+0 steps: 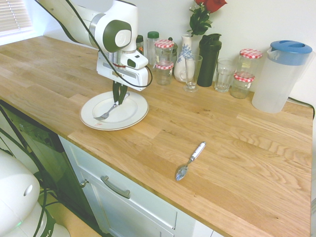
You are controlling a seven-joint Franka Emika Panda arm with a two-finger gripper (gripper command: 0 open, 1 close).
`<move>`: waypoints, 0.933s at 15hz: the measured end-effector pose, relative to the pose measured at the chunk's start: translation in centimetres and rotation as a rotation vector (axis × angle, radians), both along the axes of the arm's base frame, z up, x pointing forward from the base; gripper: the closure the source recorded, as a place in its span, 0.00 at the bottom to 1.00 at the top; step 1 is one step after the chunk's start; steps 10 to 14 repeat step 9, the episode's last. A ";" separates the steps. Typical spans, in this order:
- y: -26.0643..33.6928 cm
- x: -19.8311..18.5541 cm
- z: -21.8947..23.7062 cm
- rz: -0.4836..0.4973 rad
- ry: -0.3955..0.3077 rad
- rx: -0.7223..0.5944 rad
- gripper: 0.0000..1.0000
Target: Put the fork into the plate
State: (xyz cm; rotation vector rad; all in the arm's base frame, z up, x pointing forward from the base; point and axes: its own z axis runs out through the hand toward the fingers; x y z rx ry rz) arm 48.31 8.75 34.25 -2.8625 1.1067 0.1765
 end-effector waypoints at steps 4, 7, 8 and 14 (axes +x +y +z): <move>-0.1 0.0 0.0 -0.002 0.000 0.000 0.00; -0.6 0.1 0.7 -0.008 -0.014 -0.002 0.00; -0.9 0.0 1.5 -0.014 -0.027 -0.001 0.00; -1.4 -0.1 2.6 -0.023 -0.048 0.000 0.00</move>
